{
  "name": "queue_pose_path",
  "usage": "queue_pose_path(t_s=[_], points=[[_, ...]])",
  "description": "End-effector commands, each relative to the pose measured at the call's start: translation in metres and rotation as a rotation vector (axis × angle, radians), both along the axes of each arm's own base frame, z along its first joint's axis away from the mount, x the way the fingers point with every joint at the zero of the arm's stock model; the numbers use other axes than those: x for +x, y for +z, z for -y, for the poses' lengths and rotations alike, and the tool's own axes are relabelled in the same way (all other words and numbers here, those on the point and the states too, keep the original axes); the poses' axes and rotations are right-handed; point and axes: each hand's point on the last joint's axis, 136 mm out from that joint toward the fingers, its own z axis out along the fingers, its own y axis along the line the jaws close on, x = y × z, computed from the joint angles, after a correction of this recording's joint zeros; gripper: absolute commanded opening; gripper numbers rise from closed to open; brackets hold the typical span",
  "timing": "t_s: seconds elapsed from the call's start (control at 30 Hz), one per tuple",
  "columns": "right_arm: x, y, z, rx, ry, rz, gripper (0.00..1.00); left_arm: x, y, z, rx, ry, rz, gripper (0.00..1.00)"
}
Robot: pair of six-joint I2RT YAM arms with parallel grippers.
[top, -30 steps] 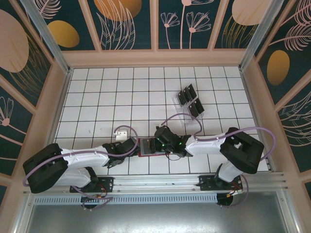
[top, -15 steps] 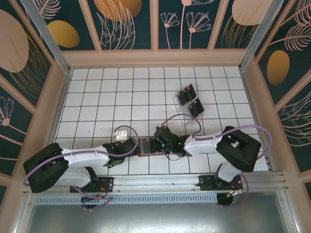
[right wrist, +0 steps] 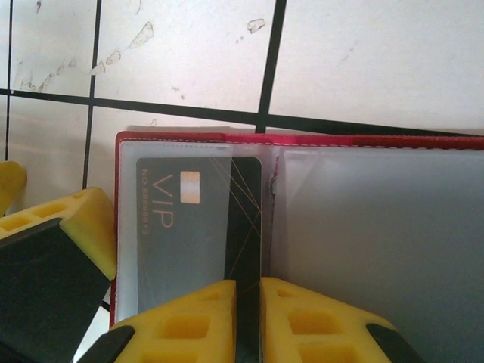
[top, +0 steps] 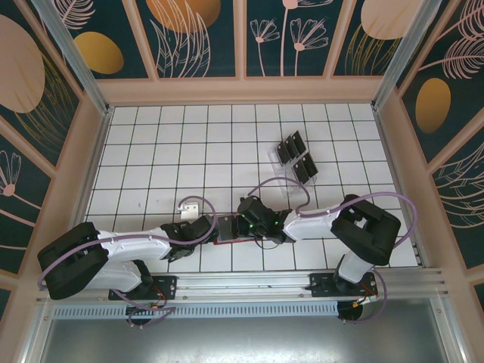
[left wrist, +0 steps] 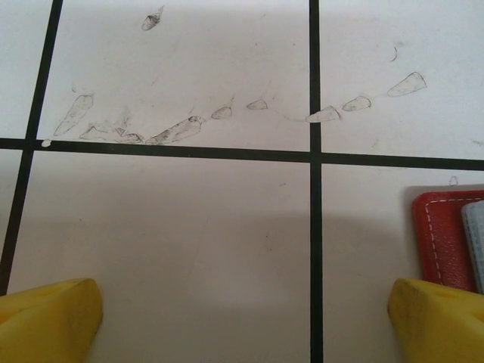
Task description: Put the credit cards into the card holder
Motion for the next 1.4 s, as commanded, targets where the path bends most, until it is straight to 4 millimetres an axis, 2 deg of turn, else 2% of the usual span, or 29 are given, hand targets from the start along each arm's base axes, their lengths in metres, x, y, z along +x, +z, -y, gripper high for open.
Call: queue_pose_path(t_s=[0.0, 0.3, 0.47, 0.57, 0.7, 0.97, 1.2, 1.37], points=[[-0.005, 0.002, -0.015, 0.024, 0.028, -0.015, 0.15, -0.013, -0.021, 0.02, -0.106, -0.05, -0.091, 0.98], [-0.01, 0.009, -0.025, 0.052, 0.058, -0.02, 0.17, -0.014, -0.021, 0.022, -0.106, -0.053, -0.091, 0.98], [-0.007, 0.018, -0.015, 0.047, 0.032, 0.01, 0.33, -0.012, -0.015, 0.019, -0.099, -0.039, -0.078, 0.98], [-0.006, 0.024, -0.005, 0.048, 0.01, 0.026, 0.36, -0.01, -0.008, 0.015, -0.104, -0.019, -0.058, 0.98], [-0.005, 0.021, 0.008, 0.04, -0.014, 0.025, 0.36, -0.008, 0.0, 0.008, -0.1, 0.01, -0.034, 0.99], [-0.008, -0.006, 0.029, -0.023, -0.035, -0.01, 0.3, -0.009, 0.005, 0.002, -0.075, 0.018, -0.033, 0.99], [-0.006, 0.012, 0.02, 0.019, -0.021, 0.017, 0.24, -0.013, 0.001, -0.006, -0.032, 0.034, -0.053, 0.99], [-0.005, 0.025, 0.013, 0.033, -0.005, 0.038, 0.24, -0.016, -0.003, -0.011, -0.003, 0.042, -0.071, 0.98]])
